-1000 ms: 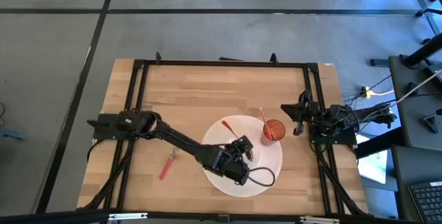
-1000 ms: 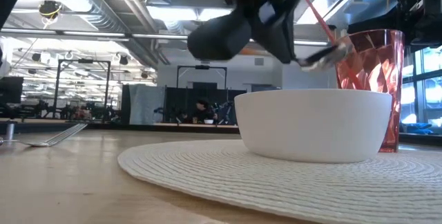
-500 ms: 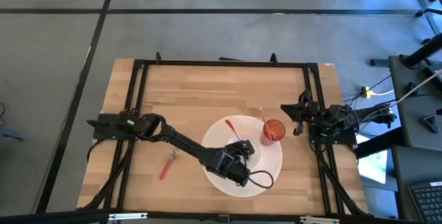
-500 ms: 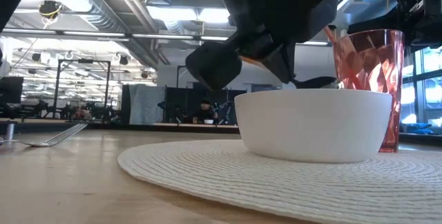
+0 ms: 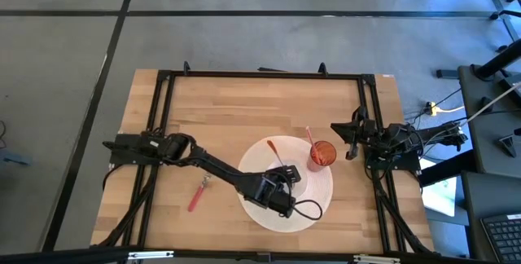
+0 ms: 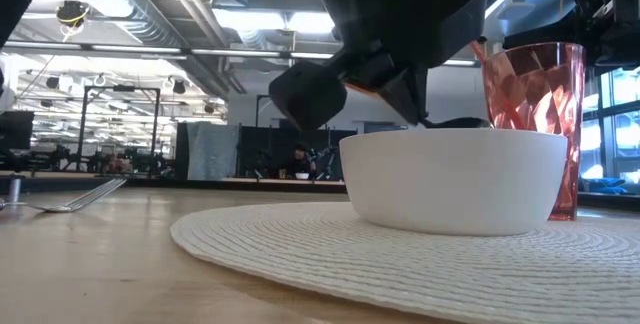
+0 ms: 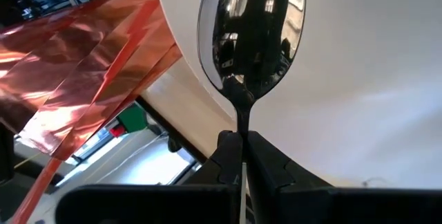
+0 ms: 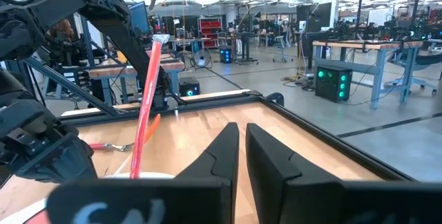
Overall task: Pick & Place Utensil
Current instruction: Put the orange spoon into the white bowl on the white mat, then put the red fork into the white bowl on the white mat
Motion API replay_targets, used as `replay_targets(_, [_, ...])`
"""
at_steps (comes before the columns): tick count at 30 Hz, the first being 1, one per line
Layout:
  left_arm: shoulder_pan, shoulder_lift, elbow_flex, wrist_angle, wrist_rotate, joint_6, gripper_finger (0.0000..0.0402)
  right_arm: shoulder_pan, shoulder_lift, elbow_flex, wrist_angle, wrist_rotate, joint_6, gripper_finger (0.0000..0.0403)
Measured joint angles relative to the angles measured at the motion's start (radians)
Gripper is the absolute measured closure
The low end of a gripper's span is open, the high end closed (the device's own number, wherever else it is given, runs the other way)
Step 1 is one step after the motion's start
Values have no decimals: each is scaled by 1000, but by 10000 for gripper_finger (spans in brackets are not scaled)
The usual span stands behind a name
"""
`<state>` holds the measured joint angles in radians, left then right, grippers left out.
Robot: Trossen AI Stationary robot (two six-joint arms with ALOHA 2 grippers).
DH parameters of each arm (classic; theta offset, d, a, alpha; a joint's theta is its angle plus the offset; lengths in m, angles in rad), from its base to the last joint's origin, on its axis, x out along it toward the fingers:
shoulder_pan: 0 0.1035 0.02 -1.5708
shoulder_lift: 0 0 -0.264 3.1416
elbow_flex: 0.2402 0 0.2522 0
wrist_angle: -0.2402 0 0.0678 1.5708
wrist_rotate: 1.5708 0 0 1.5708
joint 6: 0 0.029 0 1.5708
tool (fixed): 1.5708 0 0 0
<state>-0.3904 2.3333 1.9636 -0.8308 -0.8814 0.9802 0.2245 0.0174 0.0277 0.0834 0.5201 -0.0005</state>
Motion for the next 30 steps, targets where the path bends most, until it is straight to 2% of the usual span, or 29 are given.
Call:
replay_targets(7, [-8, 0, 0, -1, -44, 71, 367, 0, 0, 0, -4, 0, -3, 373])
replay_targets(14, [-8, 0, 0, -1, -48, 54, 349, 0, 0, 0, -8, 0, -2, 373])
replay_targets(17, [-10, 0, 0, -2, -125, 41, 349, 0, 0, 0, -8, 0, 0, 373])
replay_targets(21, [-20, -25, 0, -25, -326, -14, 354, 0, 0, 0, -8, 0, 0, 373])
replay_targets(24, [-29, -99, 0, -94, -373, -165, 362, 0, 0, 0, -8, 0, 0, 373])
replay_targets(26, [-39, -168, 0, -187, -341, -350, 370, 0, 0, 0, -11, 0, 0, 373])
replay_targets(28, [-44, -256, 0, -300, -255, -603, 380, 0, 0, 0, -15, 0, 0, 373])
replay_targets(30, [-34, -362, -5, -423, -68, -878, 393, 0, 0, 0, -16, 0, -3, 373])
